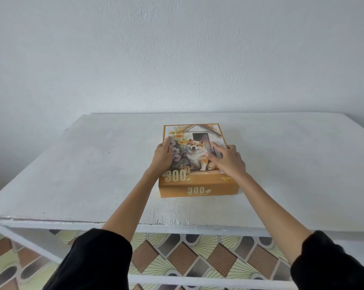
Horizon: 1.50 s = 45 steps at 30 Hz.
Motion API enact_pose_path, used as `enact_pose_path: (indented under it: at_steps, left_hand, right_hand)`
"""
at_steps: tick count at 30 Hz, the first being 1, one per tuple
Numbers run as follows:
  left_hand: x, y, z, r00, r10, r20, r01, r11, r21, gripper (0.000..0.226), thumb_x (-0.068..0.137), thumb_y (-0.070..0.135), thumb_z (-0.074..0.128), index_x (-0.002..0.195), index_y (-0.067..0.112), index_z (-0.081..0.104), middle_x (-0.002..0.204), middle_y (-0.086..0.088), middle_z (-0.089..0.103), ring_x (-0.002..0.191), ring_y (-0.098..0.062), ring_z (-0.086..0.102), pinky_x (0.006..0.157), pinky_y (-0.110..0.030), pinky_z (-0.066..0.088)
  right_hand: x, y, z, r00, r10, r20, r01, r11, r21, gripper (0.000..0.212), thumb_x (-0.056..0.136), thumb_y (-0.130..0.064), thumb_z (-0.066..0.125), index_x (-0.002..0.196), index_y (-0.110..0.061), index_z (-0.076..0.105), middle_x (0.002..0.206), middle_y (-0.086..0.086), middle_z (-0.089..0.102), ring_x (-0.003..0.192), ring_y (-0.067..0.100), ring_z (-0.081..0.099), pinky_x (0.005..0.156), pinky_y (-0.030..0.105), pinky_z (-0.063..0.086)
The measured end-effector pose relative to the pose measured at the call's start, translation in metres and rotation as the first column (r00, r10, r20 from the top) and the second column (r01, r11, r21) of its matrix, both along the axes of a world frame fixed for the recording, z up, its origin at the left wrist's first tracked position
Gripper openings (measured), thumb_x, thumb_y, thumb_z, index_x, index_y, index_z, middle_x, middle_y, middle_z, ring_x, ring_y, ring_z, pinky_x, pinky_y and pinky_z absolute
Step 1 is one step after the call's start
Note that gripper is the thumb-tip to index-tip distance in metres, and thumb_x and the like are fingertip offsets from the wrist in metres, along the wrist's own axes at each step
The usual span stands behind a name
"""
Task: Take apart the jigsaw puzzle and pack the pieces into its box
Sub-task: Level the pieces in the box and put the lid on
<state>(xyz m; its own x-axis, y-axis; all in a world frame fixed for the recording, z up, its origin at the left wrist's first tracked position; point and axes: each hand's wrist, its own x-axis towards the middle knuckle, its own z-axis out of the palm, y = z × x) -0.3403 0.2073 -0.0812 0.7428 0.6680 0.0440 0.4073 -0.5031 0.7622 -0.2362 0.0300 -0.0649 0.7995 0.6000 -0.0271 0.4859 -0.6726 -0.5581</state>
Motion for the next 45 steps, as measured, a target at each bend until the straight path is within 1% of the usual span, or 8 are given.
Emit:
enact_pose_path:
  at_steps: [6,9,10,12,16,22,32,45]
  left_hand:
    - [-0.009,-0.005,0.008,0.996,-0.064,-0.056,0.069,0.994,0.09,0.043,0.101,0.026,0.027,0.143,0.017,0.029,0.144,-0.016,0.033,0.125,-0.031,0.042,0.091,-0.036,0.044]
    - [-0.019,-0.023,0.011,0.984,-0.067,-0.167,0.109,0.961,0.256,0.041,0.098,0.036,0.034,0.137,0.022,0.036,0.15,-0.01,0.021,0.132,-0.033,0.033,0.102,-0.054,0.037]
    - [-0.024,-0.034,0.01,0.973,-0.052,-0.226,0.121,0.945,0.304,0.044,0.097,0.04,0.036,0.138,0.025,0.035,0.152,-0.009,0.016,0.136,-0.034,0.025,0.106,-0.057,0.029]
    - [-0.033,-0.055,0.007,0.957,-0.02,-0.288,0.132,0.917,0.376,0.051,0.095,0.045,0.036,0.142,0.028,0.029,0.154,-0.009,0.01,0.141,-0.033,0.01,0.108,-0.058,0.02]
    - [-0.042,-0.069,0.001,0.974,0.012,-0.225,0.096,0.88,0.464,0.054,0.095,0.047,0.034,0.144,0.027,0.028,0.154,-0.006,0.015,0.143,-0.032,0.002,0.103,-0.05,0.034]
    - [-0.026,-0.055,-0.001,0.981,0.011,-0.196,0.087,0.87,0.485,0.052,0.094,0.047,0.036,0.142,0.028,0.032,0.153,-0.005,0.022,0.143,-0.032,0.007,0.096,-0.049,0.042]
    - [0.035,-0.009,0.002,0.982,0.009,-0.191,0.087,0.868,0.489,0.049,0.094,0.044,0.038,0.14,0.025,0.037,0.15,-0.005,0.027,0.141,-0.033,0.011,0.095,-0.051,0.042]
    - [0.113,0.058,-0.001,0.987,-0.035,-0.155,0.107,0.87,0.482,0.048,0.094,0.04,0.04,0.138,0.022,0.04,0.147,-0.009,0.033,0.14,-0.035,0.015,0.102,-0.052,0.038]
  right_hand:
    - [-0.007,-0.003,0.003,1.0,-0.002,0.0,0.002,0.998,-0.056,0.057,0.09,-0.055,0.037,0.142,-0.035,0.026,0.14,0.018,0.027,0.129,0.039,0.029,0.099,0.044,0.035]
    - [-0.024,-0.014,0.002,0.967,0.03,0.253,-0.011,0.997,-0.078,0.049,0.092,-0.049,0.039,0.138,-0.032,0.035,0.147,0.014,0.019,0.131,0.036,0.023,0.104,0.045,0.03]
    - [-0.03,-0.018,0.0,0.939,0.066,0.337,-0.045,0.996,-0.072,0.047,0.092,-0.047,0.04,0.136,-0.033,0.037,0.149,0.013,0.019,0.133,0.035,0.022,0.106,0.046,0.028]
    - [-0.04,-0.024,-0.007,0.91,0.119,0.397,-0.11,0.993,-0.044,0.044,0.092,-0.043,0.042,0.135,-0.031,0.042,0.151,0.01,0.021,0.135,0.033,0.022,0.108,0.045,0.026]
    - [-0.044,-0.026,-0.018,0.918,0.11,0.381,-0.13,0.991,0.026,0.043,0.093,-0.038,0.043,0.135,-0.027,0.043,0.151,0.008,0.027,0.139,0.03,0.02,0.11,0.044,0.029]
    - [-0.034,-0.013,-0.023,0.903,0.045,0.427,-0.081,0.994,0.067,0.043,0.092,-0.039,0.042,0.132,-0.027,0.047,0.148,0.007,0.035,0.138,0.028,0.026,0.1,0.044,0.041]
    - [0.027,0.034,-0.018,0.908,0.063,0.415,-0.07,0.998,0.002,0.043,0.093,-0.036,0.041,0.135,-0.027,0.044,0.147,0.006,0.034,0.138,0.026,0.023,0.1,0.042,0.039]
    - [0.1,0.098,-0.019,0.894,0.025,0.448,-0.048,0.998,0.041,0.039,0.091,-0.03,0.042,0.128,-0.023,0.052,0.137,0.008,0.045,0.135,0.028,0.029,0.092,0.045,0.046]
